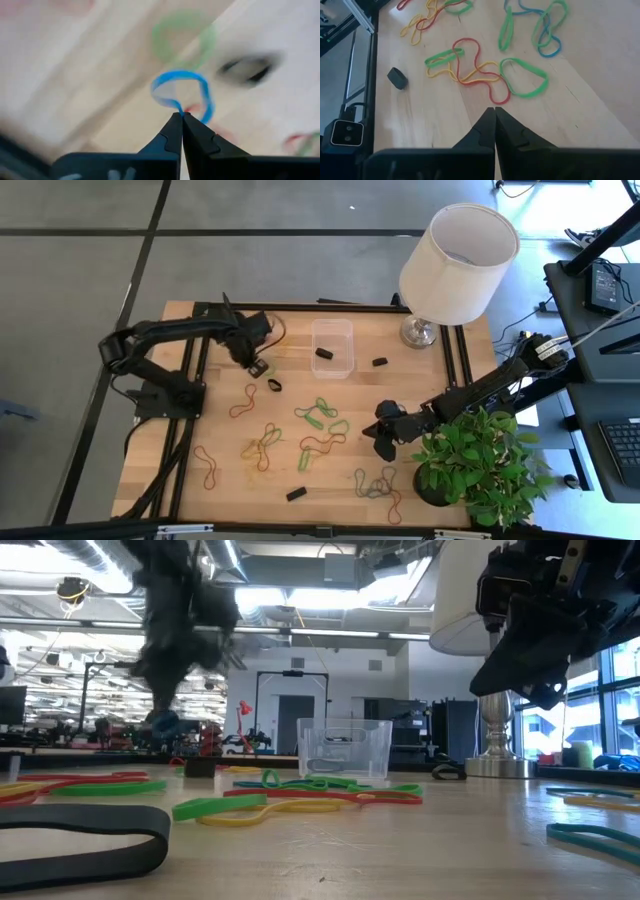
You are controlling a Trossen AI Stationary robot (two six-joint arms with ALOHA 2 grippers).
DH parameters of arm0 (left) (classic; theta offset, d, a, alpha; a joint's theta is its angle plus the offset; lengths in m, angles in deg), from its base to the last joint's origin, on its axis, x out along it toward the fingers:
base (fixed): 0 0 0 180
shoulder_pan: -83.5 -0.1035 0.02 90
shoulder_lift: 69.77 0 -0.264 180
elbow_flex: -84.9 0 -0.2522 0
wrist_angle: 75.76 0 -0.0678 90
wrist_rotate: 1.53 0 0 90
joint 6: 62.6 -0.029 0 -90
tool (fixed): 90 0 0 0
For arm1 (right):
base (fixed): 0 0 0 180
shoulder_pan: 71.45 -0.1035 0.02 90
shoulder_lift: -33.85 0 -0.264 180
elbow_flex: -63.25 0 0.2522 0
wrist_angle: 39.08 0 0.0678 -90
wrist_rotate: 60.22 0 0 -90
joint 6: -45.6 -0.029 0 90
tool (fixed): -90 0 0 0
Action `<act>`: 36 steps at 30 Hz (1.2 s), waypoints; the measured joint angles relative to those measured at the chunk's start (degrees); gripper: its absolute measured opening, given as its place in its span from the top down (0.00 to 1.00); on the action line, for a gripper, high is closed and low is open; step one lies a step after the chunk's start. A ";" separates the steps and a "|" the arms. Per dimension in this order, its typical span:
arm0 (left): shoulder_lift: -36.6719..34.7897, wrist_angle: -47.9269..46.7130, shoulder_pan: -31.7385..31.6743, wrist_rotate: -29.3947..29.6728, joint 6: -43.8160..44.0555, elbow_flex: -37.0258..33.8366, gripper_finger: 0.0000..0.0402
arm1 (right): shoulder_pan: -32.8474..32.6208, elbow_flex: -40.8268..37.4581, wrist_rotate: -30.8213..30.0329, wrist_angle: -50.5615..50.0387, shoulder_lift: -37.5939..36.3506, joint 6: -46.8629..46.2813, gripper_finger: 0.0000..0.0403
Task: Pick and place rubber bands into bin
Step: Put the blue rubber band into the transparent bin
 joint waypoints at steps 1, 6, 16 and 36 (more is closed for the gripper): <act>-0.60 0.90 0.90 0.20 -0.79 1.70 0.99 | 0.01 -0.02 -0.01 0.02 0.00 0.17 0.99; -0.51 8.94 5.26 0.37 -6.07 10.42 0.99 | 0.01 0.01 -0.02 0.02 0.00 0.39 0.99; 16.65 14.06 11.08 5.15 -15.32 31.19 0.99 | 0.03 0.01 -0.02 0.10 0.00 -0.07 0.99; 39.98 13.82 11.29 6.25 -15.21 42.95 0.83 | 0.01 0.01 0.01 3.91 0.02 0.10 0.99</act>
